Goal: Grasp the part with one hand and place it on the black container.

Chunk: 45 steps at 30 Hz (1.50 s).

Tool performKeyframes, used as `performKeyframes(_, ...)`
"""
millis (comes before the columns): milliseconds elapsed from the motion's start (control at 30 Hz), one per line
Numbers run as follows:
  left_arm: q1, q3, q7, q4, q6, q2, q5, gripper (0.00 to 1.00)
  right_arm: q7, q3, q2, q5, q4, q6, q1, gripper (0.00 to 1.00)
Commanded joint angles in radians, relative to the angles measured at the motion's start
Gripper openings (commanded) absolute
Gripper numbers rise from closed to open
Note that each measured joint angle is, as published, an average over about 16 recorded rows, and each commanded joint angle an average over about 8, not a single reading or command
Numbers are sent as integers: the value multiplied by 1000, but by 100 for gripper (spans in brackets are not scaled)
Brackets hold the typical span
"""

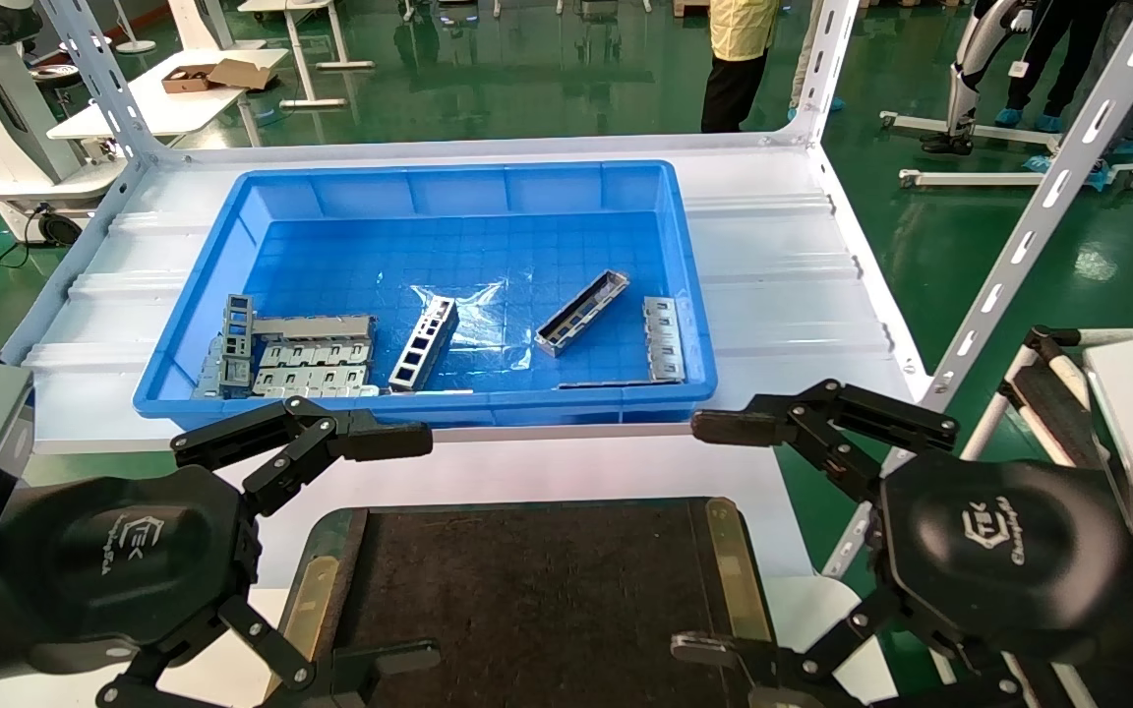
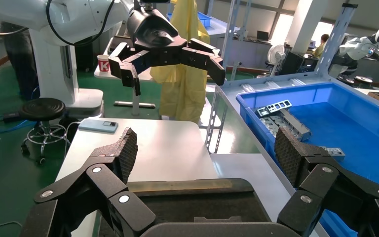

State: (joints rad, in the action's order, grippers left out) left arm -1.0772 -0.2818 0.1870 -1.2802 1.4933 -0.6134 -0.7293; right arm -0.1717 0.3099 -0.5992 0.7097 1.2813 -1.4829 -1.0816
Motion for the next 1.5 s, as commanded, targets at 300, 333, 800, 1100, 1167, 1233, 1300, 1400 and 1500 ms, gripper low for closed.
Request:
performKeyframes(300,0,0,0,0,0,0,0,100,0,0,0,0,0,0,0,100)
performKeyframes(333,0,0,0,0,0,0,0,100,0,0,0,0,0,0,0,100)
performKeyframes(800,0,0,0,0,0,0,0,100,0,0,0,0,0,0,0,100)
performKeyframes(1100,0,0,0,0,0,0,0,100,0,0,0,0,0,0,0,100)
performKeyframes(1167,0,0,0,0,0,0,0,100,0,0,0,0,0,0,0,100)
performKeyframes(1233,0,0,0,0,0,0,0,100,0,0,0,0,0,0,0,100)
performKeyframes(1300,-1,1,-1,0,-1,0,-1,100,0,0,0,0,0,0,0,100)
performKeyframes(1400,-5,1,-3,2,-6,-4,-2,100,0,0,0,0,0,0,0,100)
performKeyframes(1500,-13,0,-6,4,-11,-13,-5,100,0,0,0,0,-1,0,0,100)
